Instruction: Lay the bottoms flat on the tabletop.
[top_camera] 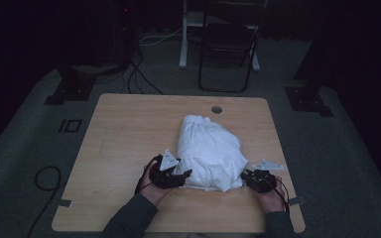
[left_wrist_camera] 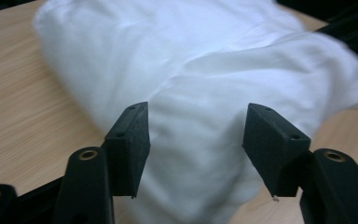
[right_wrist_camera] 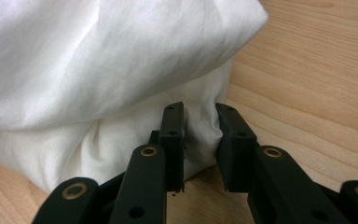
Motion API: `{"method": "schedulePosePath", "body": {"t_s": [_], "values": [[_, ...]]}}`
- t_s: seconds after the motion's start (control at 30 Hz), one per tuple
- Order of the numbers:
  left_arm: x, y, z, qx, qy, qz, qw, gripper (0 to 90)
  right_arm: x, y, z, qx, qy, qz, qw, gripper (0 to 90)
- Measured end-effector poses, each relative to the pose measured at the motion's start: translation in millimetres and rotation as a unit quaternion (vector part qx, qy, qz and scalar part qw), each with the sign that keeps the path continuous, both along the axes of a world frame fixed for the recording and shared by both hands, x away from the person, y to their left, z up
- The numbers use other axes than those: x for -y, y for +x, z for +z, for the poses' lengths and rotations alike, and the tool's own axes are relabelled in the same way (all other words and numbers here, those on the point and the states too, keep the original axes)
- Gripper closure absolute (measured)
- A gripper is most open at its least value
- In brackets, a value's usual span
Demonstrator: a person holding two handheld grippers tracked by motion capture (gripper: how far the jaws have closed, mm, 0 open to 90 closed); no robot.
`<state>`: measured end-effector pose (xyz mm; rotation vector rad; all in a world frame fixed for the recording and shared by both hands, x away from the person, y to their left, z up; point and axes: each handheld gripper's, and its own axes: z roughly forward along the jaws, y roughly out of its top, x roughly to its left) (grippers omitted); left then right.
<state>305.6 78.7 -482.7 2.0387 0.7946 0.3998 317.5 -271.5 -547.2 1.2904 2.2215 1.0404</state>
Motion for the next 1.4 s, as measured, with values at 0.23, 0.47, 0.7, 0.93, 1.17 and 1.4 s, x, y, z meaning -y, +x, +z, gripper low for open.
{"method": "schedulePosePath", "body": {"t_s": [0.23, 0.47, 0.7, 0.93, 1.17, 1.4], "values": [[28.5, -2.2, -7.7, 0.009, 0.049, -0.006, 0.9987, 36.3, 0.6, -0.1, -0.1, -0.001, 0.001, 0.001, 1.0, 73.7], [20.8, 2.6, -8.4, 0.0, 0.067, 0.009, 0.9977, 83.5, 1.7, 0.1, -0.2, -0.002, 0.003, 0.003, 1.0, 73.9], [-5.1, 6.5, -4.0, -0.001, 0.059, 0.037, 0.9976, 86.0, 2.3, 0.0, -0.1, -0.003, 0.005, 0.002, 1.0, 74.5], [-46.4, 10.8, -5.9, -0.014, 0.046, 0.088, 0.995, 86.5, 3.1, 0.2, -0.2, -0.005, 0.008, 0.001, 1.0, 74.8], [-87.8, 14.6, -12.6, -0.035, 0.042, 0.141, 0.9884, 88.0, 3.9, 0.4, -0.4, -0.006, 0.009, 0.001, 0.9999, 75.1], [-108.5, 18.3, -35.6, -0.082, 0.029, 0.18, 0.9799, 88.0, 4.3, 0.4, -0.5, -0.006, 0.011, 0.002, 0.9999, 75.2]]}}
